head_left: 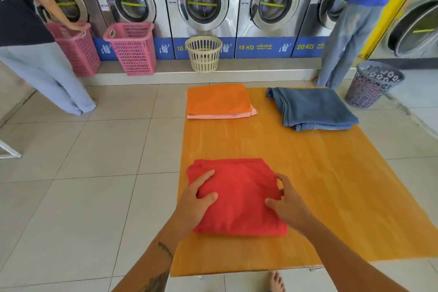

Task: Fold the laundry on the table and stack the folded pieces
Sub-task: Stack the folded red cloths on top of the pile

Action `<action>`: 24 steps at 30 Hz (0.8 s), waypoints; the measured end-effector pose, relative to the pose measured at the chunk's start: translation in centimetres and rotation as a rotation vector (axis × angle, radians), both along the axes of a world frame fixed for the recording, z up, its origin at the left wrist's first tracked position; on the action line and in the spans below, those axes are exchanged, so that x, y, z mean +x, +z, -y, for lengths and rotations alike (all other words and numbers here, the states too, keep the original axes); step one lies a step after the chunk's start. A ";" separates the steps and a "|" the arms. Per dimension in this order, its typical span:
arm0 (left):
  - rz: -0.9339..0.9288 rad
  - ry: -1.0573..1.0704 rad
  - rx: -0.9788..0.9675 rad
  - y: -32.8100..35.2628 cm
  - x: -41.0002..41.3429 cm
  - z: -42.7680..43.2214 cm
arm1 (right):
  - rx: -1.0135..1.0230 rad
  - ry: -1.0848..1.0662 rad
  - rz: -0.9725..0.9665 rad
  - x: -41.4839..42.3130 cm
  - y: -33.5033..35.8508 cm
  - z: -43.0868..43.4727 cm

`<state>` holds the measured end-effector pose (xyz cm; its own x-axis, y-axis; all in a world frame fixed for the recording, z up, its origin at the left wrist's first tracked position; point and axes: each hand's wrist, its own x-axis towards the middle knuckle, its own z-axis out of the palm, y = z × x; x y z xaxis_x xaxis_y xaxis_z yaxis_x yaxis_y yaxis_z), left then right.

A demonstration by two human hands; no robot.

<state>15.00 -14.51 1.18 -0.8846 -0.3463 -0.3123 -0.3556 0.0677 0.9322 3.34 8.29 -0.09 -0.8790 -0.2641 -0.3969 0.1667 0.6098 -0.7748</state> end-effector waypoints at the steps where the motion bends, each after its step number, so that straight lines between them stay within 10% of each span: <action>1: -0.021 0.012 0.024 0.2 0.0 -0.3 | -0.017 -0.007 0.002 0.1 0.3 0.2; 10: -0.132 0.166 0.363 2.7 -0.3 -0.4 | -0.014 -0.006 -0.037 0.2 1.1 1.5; 16: 0.032 0.050 -0.176 0.8 1.4 1.2 | 0.080 0.084 -0.174 0.4 1.1 2.5; 24: 0.083 -0.003 -0.246 -0.2 2.5 2.0 | 0.010 0.088 -0.093 0.8 0.6 4.0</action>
